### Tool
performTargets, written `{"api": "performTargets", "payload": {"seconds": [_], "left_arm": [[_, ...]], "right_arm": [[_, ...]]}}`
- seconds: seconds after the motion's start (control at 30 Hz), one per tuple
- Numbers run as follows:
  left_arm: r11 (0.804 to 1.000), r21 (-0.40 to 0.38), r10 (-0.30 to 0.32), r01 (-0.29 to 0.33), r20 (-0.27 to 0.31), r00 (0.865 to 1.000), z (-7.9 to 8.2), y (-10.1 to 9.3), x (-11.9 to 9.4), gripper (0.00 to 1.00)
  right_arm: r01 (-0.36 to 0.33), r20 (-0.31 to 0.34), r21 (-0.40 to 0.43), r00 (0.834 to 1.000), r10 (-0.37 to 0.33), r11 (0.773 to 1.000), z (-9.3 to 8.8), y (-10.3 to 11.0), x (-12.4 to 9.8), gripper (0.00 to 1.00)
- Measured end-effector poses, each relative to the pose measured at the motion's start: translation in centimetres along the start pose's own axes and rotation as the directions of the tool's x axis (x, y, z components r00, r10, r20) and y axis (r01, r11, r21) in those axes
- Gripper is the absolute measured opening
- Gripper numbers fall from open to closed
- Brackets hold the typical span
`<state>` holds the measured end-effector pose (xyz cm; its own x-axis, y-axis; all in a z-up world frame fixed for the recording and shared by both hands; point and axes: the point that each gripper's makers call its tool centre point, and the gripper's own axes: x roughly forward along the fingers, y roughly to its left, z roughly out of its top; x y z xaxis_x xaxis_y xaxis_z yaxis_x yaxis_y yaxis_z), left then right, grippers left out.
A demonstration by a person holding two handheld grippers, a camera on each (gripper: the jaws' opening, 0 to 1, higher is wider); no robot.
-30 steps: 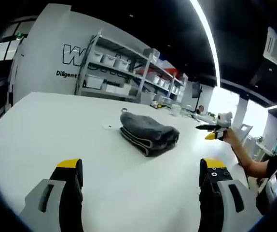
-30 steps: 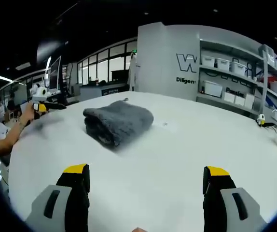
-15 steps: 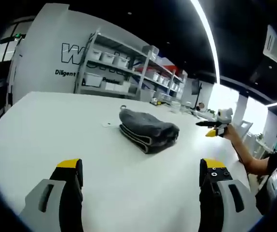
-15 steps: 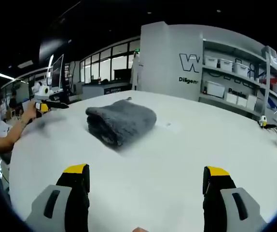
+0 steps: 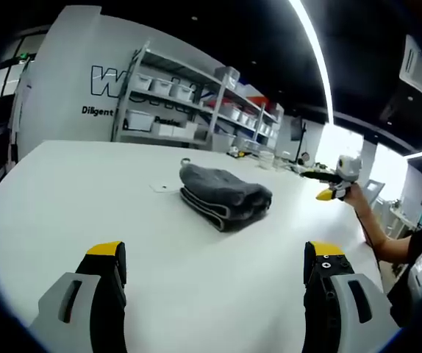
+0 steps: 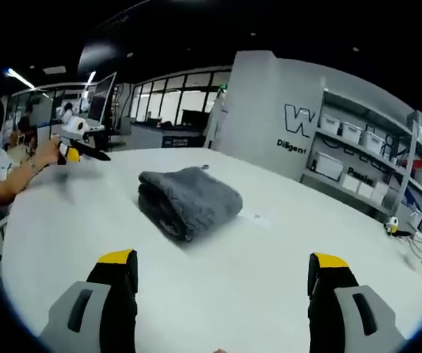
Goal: Open the folded towel by lifting each exposed corner and separating the folded layers until the towel lies flat within the target outline without major curled edges
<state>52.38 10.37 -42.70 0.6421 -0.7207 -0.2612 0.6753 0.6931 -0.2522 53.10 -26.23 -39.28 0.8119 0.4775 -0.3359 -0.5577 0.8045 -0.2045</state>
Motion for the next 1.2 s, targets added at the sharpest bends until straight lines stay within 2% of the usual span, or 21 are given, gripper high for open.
{"api": "performTargets", "payload": {"seconds": [0.13,0.37,0.53,0.6,0.73,0.8,0.87,0.93,1.0,1.07,1.1,1.2], "left_arm": [[1.000,0.002,-0.012,0.012,0.006,1.000,0.3,-0.2,0.0,0.99],[1.000,0.012,-0.013,0.013,0.007,1.000,0.4,-0.2,-0.1,0.99],[0.999,-0.014,-0.041,0.041,0.017,0.999,0.4,-0.6,-0.1,0.99],[0.999,-0.014,-0.044,0.044,0.017,0.999,0.4,-0.8,-0.1,0.99],[0.999,0.027,-0.018,0.018,-0.003,1.000,0.4,-0.7,-0.1,0.99],[0.999,0.035,-0.020,0.020,-0.007,1.000,0.4,-0.7,-0.1,0.99],[0.999,0.038,-0.023,0.023,-0.005,1.000,0.6,-0.8,-0.1,0.99],[0.998,0.053,-0.023,0.022,0.006,1.000,1.0,-1.1,-0.3,0.99],[0.998,0.062,-0.021,0.021,0.008,1.000,1.2,-1.1,-0.3,0.99],[0.997,0.068,-0.020,0.020,0.006,1.000,1.2,-1.0,-0.3,0.99],[0.997,0.069,-0.020,0.020,0.005,1.000,1.1,-1.0,-0.3,0.99],[0.998,0.066,-0.017,0.018,-0.006,1.000,1.0,-0.7,-0.1,0.99]], "right_arm": [[-0.026,0.023,-0.054,0.999,0.027,0.998,1.4,1.3,0.7,0.95],[-0.010,0.107,-0.191,0.994,0.031,0.981,6.9,3.3,1.9,0.90],[-0.046,0.152,-0.276,0.984,0.091,0.960,9.7,6.3,3.1,0.72],[-0.076,0.134,-0.305,0.984,0.121,0.949,10.2,7.8,3.9,0.70],[-0.099,0.110,-0.338,0.983,0.143,0.936,11.1,9.6,5.6,0.67],[-0.112,0.099,-0.351,0.983,0.156,0.930,11.5,10.4,6.5,0.59],[-0.148,0.114,-0.347,0.973,0.199,0.926,12.3,11.8,7.1,0.53],[-0.191,0.063,-0.317,0.973,0.221,0.929,12.2,13.0,7.9,0.49],[-0.187,0.034,-0.334,0.977,0.210,0.924,12.4,13.2,8.4,0.48],[-0.177,-0.031,-0.390,0.983,0.179,0.904,12.4,13.5,9.3,0.48],[-0.177,-0.038,-0.396,0.984,0.176,0.901,12.7,13.9,9.6,0.48],[-0.231,-0.101,-0.408,0.973,0.208,0.883,12.8,15.3,10.2,0.42]]}}
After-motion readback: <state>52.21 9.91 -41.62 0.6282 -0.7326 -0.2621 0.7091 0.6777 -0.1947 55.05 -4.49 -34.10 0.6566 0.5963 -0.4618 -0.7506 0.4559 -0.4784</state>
